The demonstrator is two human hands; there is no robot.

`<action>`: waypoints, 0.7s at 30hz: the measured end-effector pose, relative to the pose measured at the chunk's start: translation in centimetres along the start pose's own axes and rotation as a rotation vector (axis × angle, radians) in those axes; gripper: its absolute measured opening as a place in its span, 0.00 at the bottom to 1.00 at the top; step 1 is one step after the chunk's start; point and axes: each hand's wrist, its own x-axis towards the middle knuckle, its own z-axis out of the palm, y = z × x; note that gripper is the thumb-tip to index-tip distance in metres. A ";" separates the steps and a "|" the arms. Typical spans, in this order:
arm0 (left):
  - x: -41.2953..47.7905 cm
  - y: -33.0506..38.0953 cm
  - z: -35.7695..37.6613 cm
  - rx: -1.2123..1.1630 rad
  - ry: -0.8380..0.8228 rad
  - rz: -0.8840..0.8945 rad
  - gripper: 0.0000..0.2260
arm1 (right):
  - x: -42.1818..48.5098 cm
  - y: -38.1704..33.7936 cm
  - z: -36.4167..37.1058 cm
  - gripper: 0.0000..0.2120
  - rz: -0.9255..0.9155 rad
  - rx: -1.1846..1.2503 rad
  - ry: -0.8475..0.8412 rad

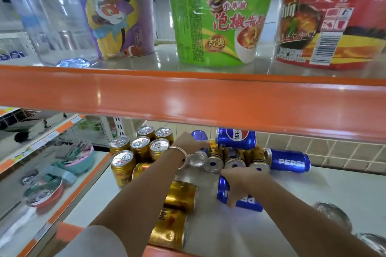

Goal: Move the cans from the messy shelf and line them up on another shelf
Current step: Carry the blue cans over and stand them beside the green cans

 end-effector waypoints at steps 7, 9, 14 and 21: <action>-0.7 -0.5 -0.7 -0.014 -0.232 -0.052 0.21 | -2.0 1.8 1.0 0.31 0.025 0.230 0.174; -0.8 -1.4 -1.0 -0.132 -0.163 -0.077 0.15 | -2.5 2.6 0.7 0.31 0.026 0.387 0.263; -2.6 -1.1 -1.6 -0.022 -0.057 0.005 0.09 | -3.7 2.6 0.8 0.31 0.030 0.532 0.364; -4.8 -1.0 2.6 0.066 0.135 0.067 0.30 | -6.1 3.3 2.8 0.32 0.062 0.699 0.483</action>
